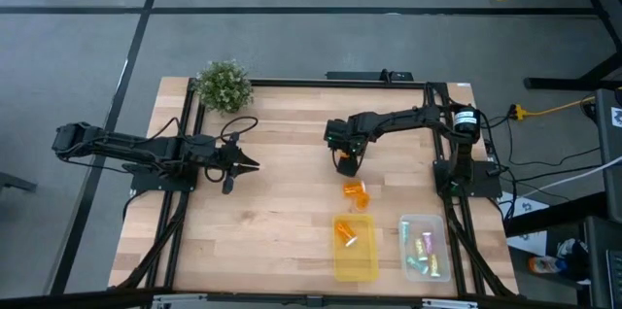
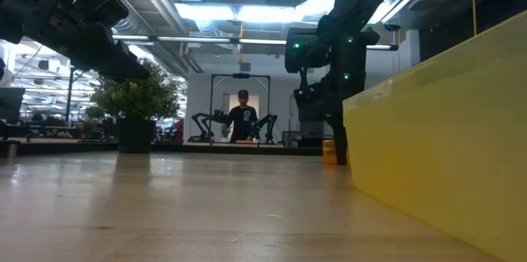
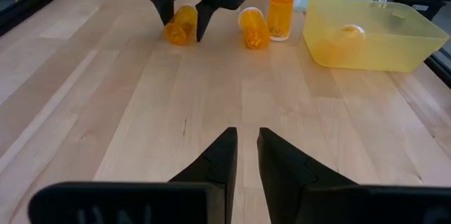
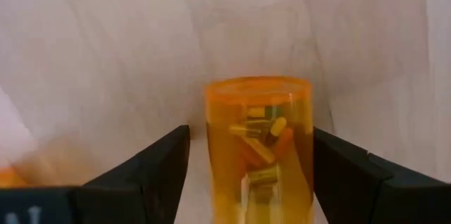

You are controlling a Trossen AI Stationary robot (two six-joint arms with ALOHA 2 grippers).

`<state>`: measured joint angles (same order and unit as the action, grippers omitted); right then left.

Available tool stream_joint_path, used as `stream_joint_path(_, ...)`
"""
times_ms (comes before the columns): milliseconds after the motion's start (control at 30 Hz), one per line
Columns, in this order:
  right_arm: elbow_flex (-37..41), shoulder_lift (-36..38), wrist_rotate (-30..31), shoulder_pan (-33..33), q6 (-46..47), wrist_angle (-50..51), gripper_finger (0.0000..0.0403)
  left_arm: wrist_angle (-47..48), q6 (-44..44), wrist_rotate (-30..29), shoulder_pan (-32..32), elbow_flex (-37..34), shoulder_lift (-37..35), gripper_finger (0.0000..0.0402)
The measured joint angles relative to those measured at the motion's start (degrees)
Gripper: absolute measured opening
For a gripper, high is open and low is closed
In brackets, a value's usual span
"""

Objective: Pick and place medicine bottles into bin by pill shape (circle, oval)
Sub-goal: Put the orange capsule bottle into the yellow bin

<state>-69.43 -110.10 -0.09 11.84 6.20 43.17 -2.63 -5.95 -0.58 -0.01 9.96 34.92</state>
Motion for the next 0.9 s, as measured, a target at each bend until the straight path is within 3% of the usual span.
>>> stream_joint_path(133, 0.00, 0.00, 0.04, 0.00, 4.03, -0.05, 0.0251, 0.01, 0.02, -0.01, -0.01, 0.00, 0.00, 0.0051)
stream_joint_path(467, 0.00, 0.24, -2.18, -0.11, 12.01, 0.09, 0.0165, 0.02, -0.08, 0.00, -0.02, 0.00, -0.02, 0.0051)
stream_joint_path(600, -0.24, 2.81, -7.39, -1.25, 16.40, 0.98, 0.0164, 0.02, -1.14, 0.00, -0.01, 0.00, -0.01, 0.0051)
stream_joint_path(900, -3.84, 13.41, -7.42, -9.42, 32.23, 2.20, 0.0169, 0.04, -1.21, 0.00, 0.00, 0.00, 0.00, 0.0051)
